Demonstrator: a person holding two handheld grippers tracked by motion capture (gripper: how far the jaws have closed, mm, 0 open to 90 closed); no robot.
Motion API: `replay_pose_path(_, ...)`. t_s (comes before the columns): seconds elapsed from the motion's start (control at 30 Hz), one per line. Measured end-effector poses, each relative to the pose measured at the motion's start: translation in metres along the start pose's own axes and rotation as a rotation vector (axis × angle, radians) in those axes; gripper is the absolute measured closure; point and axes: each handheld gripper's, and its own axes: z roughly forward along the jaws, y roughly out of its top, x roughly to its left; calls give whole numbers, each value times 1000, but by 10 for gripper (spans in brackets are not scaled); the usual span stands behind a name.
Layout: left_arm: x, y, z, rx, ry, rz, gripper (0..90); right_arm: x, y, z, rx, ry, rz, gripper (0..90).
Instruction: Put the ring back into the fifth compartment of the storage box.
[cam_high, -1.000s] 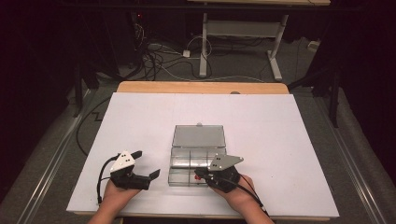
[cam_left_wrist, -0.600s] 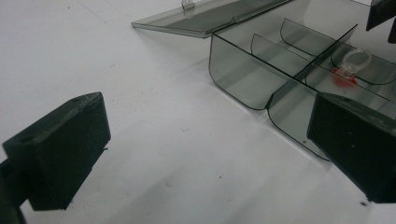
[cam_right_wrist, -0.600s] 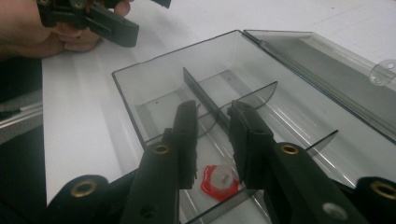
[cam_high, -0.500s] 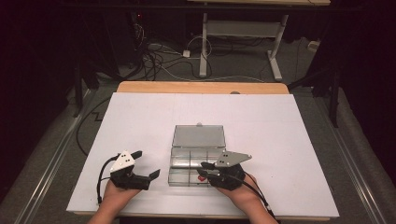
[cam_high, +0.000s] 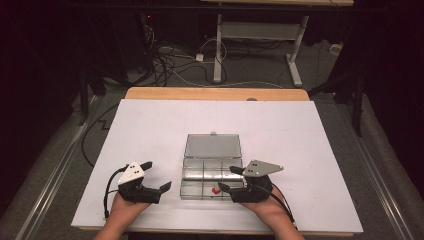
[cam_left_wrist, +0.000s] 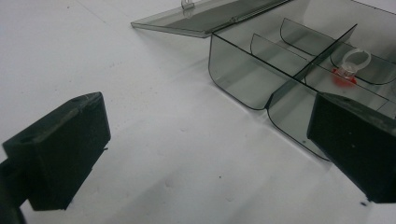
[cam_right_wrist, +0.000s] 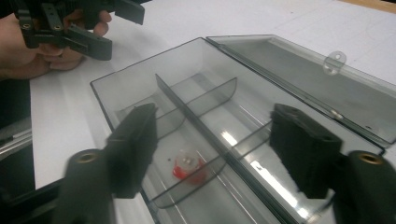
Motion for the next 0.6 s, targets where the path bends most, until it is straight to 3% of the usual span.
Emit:
replay_pose_path(0.17, 0, 0, 0, -1, 3, 0, 0, -7, -6, -6, -17, -16, 29, 155)
replay_pose_path(0.4, 0, 0, 0, -1, 1, -1, 0, -15, -15, -16, -42, -81, 62, 15)
replay_pose_path(0.6, 0, 0, 0, 0, 2, -2, 0, -22, -24, -27, -48, -121, 70, 7)
